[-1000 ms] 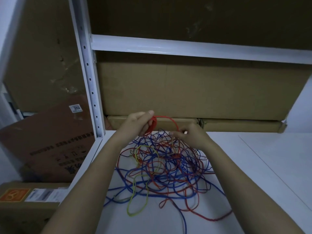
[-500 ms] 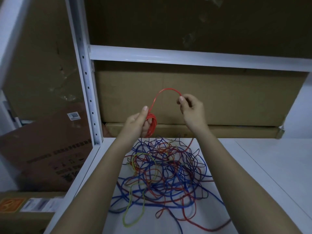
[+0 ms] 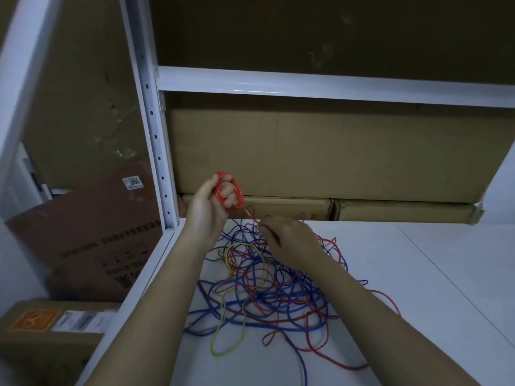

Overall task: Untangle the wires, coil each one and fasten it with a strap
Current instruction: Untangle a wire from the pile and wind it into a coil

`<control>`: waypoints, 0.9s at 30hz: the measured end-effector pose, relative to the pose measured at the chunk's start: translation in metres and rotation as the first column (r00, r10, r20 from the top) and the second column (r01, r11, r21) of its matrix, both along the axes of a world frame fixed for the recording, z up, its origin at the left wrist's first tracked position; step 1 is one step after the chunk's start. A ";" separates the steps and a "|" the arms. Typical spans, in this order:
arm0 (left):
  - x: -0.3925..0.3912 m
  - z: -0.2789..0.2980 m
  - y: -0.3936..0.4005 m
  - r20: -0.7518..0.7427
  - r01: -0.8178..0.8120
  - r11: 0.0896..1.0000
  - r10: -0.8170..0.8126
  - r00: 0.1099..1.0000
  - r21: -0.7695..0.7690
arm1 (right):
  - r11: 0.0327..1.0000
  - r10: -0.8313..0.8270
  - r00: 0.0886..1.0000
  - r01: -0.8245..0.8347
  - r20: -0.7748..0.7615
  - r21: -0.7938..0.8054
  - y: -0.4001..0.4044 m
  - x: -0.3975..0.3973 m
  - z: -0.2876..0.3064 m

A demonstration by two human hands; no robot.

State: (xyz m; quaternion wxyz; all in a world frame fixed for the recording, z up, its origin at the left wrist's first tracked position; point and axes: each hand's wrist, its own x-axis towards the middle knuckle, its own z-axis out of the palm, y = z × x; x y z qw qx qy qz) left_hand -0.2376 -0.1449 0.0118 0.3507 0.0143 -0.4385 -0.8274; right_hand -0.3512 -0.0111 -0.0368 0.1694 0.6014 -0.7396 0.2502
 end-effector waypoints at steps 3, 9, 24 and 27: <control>-0.008 -0.004 0.007 0.124 -0.139 0.966 0.169 0.978 -0.219 | 0.997 0.076 0.996 -0.076 -0.044 0.001 0.001 0.014 0.004; -0.008 -0.025 0.005 0.224 -0.126 0.515 0.564 0.795 -0.848 | 0.988 0.054 0.965 -0.088 0.256 0.124 0.009 0.013 0.010; 0.006 -0.047 0.025 0.474 0.355 0.644 0.014 0.881 -0.678 | 0.974 0.160 0.766 -0.021 0.622 -0.224 0.022 -0.013 0.019; 0.008 -0.043 0.027 0.399 0.260 0.775 -0.011 0.917 -0.576 | 0.970 0.160 0.713 0.016 0.682 -0.244 0.027 -0.018 0.012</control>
